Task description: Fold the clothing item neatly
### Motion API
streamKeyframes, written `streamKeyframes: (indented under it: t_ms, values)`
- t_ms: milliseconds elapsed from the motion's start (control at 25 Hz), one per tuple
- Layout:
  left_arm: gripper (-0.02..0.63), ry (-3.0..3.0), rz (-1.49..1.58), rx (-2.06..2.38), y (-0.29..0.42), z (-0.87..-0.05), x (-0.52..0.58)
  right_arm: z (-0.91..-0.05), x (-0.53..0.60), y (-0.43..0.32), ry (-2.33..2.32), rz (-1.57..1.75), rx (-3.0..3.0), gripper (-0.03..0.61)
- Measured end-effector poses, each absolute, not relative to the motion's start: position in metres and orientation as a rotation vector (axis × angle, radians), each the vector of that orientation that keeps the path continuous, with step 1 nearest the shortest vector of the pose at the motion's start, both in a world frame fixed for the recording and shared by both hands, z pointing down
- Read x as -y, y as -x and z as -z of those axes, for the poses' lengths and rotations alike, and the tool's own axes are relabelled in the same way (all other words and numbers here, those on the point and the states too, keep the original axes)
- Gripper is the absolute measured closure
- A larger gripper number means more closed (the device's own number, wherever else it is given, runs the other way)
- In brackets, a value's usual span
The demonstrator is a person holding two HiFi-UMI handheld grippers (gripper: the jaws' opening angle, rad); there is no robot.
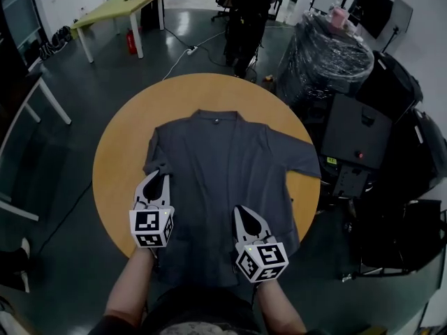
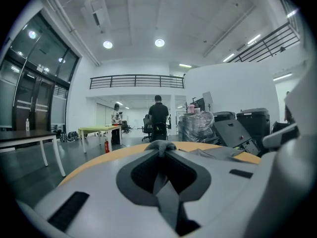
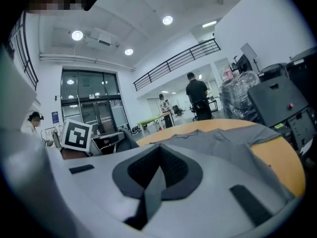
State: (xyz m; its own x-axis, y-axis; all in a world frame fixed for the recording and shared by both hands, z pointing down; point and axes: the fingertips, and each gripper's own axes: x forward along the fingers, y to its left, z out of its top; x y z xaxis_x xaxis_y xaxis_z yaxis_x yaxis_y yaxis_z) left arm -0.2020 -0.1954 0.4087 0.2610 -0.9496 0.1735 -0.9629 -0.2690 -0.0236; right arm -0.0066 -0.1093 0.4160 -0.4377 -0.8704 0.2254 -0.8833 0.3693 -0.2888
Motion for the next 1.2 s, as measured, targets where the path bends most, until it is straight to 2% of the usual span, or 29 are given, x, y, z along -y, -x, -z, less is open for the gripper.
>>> streamKeyframes:
  t_ms: [440, 840, 1200]
  values:
    - [0.577, -2.420, -0.162, 1.808, 0.216, -0.405, 0.222, -0.411, 0.141, 0.012, -1.666, -0.524, 2.514, 0.589]
    - [0.577, -2.489, -0.222, 1.775, 0.101, -0.393, 0.267, -0.424, 0.182, -0.075, -1.606, -0.548, 2.537, 0.589]
    - [0.577, -2.503, -0.402, 1.733, 0.015, -0.421, 0.291, -0.433, 0.214, -0.148, -1.609, -0.589, 2.542, 0.589]
